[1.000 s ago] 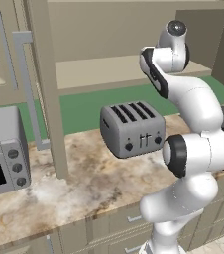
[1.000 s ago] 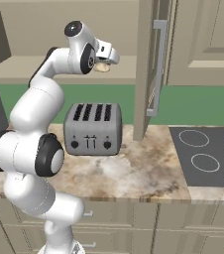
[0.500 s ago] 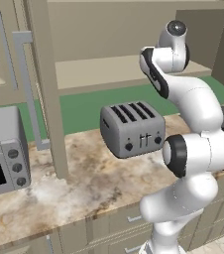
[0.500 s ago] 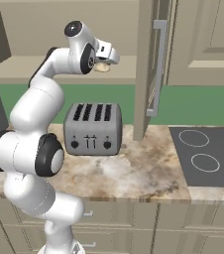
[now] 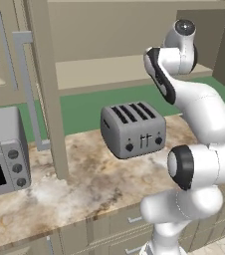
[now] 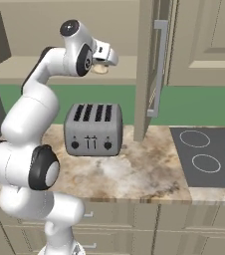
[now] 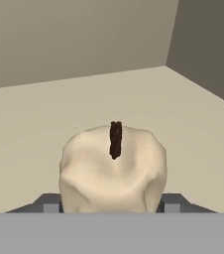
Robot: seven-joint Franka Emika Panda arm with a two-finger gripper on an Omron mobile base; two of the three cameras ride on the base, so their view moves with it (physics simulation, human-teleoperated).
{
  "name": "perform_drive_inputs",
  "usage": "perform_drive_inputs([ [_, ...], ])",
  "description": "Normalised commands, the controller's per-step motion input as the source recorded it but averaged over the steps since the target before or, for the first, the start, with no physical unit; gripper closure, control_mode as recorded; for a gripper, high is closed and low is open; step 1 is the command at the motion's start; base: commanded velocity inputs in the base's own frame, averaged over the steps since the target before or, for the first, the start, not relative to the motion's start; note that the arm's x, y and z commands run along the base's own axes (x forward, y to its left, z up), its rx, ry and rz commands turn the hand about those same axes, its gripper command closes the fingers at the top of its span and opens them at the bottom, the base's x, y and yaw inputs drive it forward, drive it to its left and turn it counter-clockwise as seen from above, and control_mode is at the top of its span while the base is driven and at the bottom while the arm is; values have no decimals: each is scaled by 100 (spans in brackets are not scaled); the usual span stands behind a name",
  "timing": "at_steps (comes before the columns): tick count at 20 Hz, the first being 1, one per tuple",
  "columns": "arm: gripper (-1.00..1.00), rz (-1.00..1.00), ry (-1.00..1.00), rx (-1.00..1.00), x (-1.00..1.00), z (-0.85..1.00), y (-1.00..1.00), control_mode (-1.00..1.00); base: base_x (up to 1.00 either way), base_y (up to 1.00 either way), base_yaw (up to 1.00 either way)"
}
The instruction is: Get the candle and the wine from the cabinet and move them to the dining counter.
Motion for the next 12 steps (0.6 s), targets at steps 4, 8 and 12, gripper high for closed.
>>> perform_drive_inputs([
  [4,100,0,-5,0,-66,0,2,-100,0,0,0],
  [8,100,0,-8,0,-73,0,19,-100,0,0,0],
  [12,100,1,-6,0,-68,0,33,-100,0,0,0],
])
